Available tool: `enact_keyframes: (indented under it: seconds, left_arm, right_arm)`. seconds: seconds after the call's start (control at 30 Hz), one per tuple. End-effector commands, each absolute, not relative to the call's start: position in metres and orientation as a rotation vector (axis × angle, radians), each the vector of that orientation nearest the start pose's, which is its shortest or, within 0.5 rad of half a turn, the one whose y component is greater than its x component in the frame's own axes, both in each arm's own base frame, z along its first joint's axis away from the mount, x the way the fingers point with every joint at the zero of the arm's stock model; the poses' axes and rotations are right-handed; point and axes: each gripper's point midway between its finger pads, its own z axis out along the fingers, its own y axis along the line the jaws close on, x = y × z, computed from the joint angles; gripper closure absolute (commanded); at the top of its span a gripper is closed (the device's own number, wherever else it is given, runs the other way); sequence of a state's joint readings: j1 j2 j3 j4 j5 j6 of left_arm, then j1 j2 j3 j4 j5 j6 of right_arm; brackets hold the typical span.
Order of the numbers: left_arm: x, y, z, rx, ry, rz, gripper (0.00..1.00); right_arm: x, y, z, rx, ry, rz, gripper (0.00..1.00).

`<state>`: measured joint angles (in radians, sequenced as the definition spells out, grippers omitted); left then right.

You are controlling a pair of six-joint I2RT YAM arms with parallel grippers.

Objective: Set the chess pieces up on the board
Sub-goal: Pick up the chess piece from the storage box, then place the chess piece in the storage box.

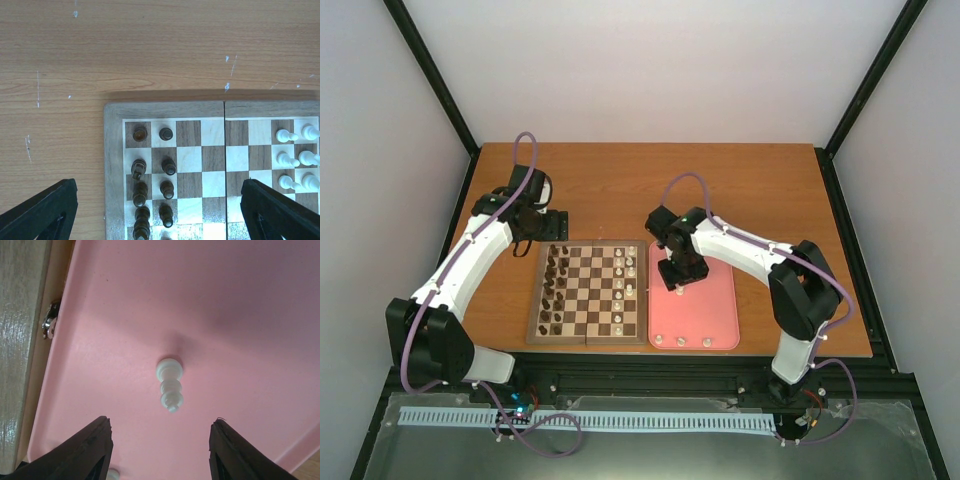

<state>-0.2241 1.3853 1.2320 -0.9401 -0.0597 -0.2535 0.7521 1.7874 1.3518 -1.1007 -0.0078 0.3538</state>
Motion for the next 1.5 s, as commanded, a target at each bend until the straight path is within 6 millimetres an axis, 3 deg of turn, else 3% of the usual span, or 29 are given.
enact_keyframes:
  seconds: [0.0,0.4,0.77,0.87,1.0,1.23,1.47]
  left_arm:
    - [0.335,-0.063,0.178,-0.052,2.652,-0.067,0.0]
    - [0.342,-0.063,0.175,-0.051,2.666,-0.053,0.0]
    - [0.345,-0.064,0.172,-0.052,2.677,-0.054,0.0]
    - [0.344,-0.065,0.171,-0.051,2.679,-0.058,0.0]
    - [0.344,-0.065,0.174,-0.051,2.68,-0.056,0.0]
    - [0.345,-0.065,0.179,-0.053,2.677,-0.062,0.0]
    - [0.342,-0.066,0.175,-0.051,2.681,-0.072,0.0]
  right_arm:
    - [0.245,0.227,0.066,-0.634,3.052,0.037,0.48]
    - [0.257,0.22,0.048,-0.634,3.054,-0.01,0.6]
    - [0.257,0.221,0.043,-0.639,3.082,0.017,0.85]
    - [0.258,0.223,0.047,-0.638,3.079,0.021,0.97]
    - [0.267,0.225,0.066,-0.639,3.041,0.011,0.97]
    - [0.287,0.258,0.111,-0.693,2.978,0.056,0.97]
    - [0.277,0.296,0.108,-0.818,2.978,0.064,0.97]
